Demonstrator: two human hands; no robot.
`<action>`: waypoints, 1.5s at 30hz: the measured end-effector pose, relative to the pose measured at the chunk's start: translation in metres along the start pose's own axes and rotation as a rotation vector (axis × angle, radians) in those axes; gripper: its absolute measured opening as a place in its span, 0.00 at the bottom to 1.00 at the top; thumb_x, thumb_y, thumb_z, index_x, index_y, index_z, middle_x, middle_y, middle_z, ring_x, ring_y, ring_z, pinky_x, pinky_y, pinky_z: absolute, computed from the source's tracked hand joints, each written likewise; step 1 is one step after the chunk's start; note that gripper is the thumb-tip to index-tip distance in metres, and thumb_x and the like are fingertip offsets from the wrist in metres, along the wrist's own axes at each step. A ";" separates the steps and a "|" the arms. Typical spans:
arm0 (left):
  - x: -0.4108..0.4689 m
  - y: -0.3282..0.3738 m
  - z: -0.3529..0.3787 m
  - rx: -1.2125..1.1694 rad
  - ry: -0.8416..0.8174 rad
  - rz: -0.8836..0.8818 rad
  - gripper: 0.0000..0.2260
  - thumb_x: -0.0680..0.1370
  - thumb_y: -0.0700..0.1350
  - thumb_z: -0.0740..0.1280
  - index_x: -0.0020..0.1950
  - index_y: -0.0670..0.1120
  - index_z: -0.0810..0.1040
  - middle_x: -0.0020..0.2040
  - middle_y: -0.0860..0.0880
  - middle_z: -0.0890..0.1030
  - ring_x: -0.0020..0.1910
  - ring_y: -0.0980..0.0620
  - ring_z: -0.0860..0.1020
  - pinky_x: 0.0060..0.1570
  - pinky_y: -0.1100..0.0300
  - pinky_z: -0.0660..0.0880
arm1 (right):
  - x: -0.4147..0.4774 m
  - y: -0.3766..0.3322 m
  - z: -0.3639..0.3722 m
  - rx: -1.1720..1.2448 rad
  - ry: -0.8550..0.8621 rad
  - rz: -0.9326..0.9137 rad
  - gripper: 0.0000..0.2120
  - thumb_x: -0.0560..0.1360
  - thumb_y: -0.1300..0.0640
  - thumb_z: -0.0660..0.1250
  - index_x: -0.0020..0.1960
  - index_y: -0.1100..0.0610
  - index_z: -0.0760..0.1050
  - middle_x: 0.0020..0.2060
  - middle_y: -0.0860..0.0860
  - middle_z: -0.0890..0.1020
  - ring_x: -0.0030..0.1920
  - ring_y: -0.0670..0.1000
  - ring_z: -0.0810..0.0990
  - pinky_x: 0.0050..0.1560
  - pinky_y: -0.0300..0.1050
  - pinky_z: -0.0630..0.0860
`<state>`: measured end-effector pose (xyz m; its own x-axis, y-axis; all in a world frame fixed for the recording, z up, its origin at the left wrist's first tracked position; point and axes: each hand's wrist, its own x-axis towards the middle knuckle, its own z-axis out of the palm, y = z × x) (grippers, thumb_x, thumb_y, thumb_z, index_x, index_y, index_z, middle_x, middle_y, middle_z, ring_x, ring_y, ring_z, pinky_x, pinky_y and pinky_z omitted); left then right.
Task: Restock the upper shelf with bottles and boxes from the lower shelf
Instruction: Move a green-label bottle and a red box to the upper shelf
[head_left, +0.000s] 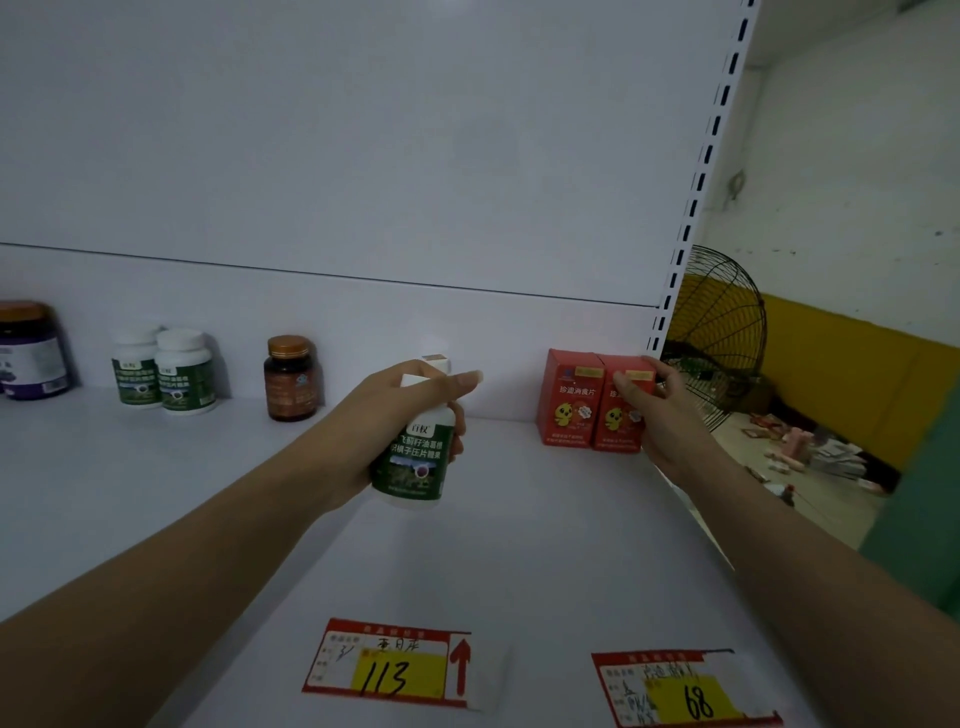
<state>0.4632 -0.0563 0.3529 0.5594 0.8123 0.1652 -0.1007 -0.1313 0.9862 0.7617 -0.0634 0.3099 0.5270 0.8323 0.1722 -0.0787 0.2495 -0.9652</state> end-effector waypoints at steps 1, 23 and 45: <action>-0.002 0.000 -0.001 -0.002 0.007 -0.006 0.13 0.65 0.52 0.71 0.40 0.46 0.73 0.36 0.45 0.81 0.32 0.49 0.80 0.39 0.58 0.80 | -0.001 0.000 0.001 -0.005 0.010 0.003 0.28 0.74 0.59 0.69 0.70 0.53 0.62 0.62 0.55 0.76 0.56 0.56 0.79 0.58 0.62 0.75; -0.081 0.034 -0.053 -0.053 0.162 -0.076 0.03 0.73 0.39 0.68 0.43 0.41 0.75 0.34 0.44 0.81 0.34 0.47 0.80 0.46 0.54 0.77 | -0.104 -0.048 0.138 -1.688 -0.556 -0.092 0.28 0.78 0.43 0.60 0.71 0.59 0.65 0.67 0.57 0.72 0.65 0.56 0.72 0.63 0.47 0.70; -0.130 0.045 -0.293 0.416 0.295 -0.029 0.22 0.67 0.43 0.76 0.59 0.41 0.77 0.52 0.45 0.80 0.54 0.47 0.78 0.58 0.52 0.76 | -0.196 -0.013 0.365 -1.632 -0.445 -0.131 0.22 0.78 0.45 0.60 0.63 0.61 0.74 0.59 0.58 0.79 0.58 0.55 0.77 0.52 0.43 0.72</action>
<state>0.1450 -0.0016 0.3735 0.2946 0.9370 0.1877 0.2815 -0.2728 0.9200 0.3503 -0.0487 0.3605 0.1754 0.9842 0.0256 0.9820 -0.1731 -0.0754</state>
